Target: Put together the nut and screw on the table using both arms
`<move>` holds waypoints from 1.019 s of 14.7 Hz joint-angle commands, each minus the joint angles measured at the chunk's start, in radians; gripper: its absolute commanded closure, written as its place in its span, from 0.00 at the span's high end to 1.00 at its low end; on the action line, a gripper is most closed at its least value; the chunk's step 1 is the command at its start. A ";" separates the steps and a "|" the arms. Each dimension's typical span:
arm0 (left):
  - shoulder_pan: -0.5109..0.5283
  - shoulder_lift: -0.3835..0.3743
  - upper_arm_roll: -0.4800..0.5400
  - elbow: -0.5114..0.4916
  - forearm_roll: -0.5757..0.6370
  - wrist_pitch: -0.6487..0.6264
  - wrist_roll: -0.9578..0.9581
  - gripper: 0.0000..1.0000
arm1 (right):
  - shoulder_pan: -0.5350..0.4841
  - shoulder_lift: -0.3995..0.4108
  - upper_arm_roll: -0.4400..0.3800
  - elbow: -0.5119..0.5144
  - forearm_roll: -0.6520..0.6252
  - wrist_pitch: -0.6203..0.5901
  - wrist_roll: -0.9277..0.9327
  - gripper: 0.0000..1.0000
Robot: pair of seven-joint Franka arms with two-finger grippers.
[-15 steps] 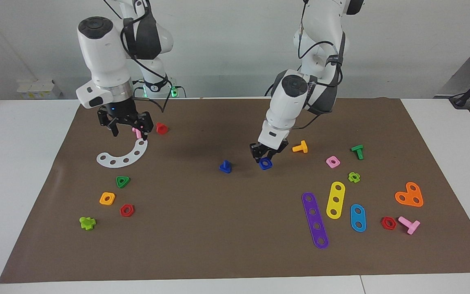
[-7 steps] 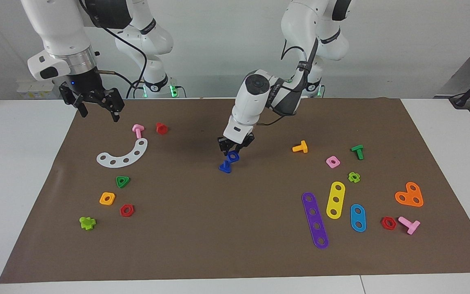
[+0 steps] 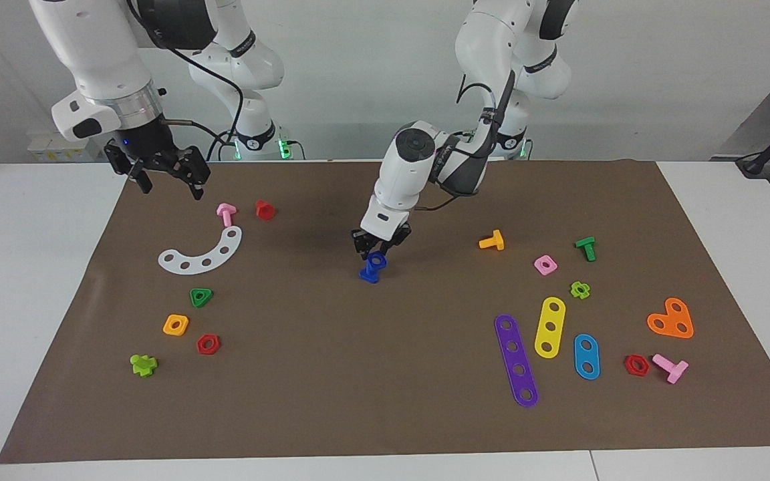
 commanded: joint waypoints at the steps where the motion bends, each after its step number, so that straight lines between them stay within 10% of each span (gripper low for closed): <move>1: -0.021 0.030 0.019 0.025 -0.012 0.024 -0.010 0.00 | -0.015 -0.004 0.009 -0.012 0.019 -0.002 -0.033 1.00; 15: -0.044 0.036 0.019 -0.035 -0.003 0.108 -0.023 0.00 | -0.011 -0.015 0.009 -0.027 0.019 0.000 -0.031 1.00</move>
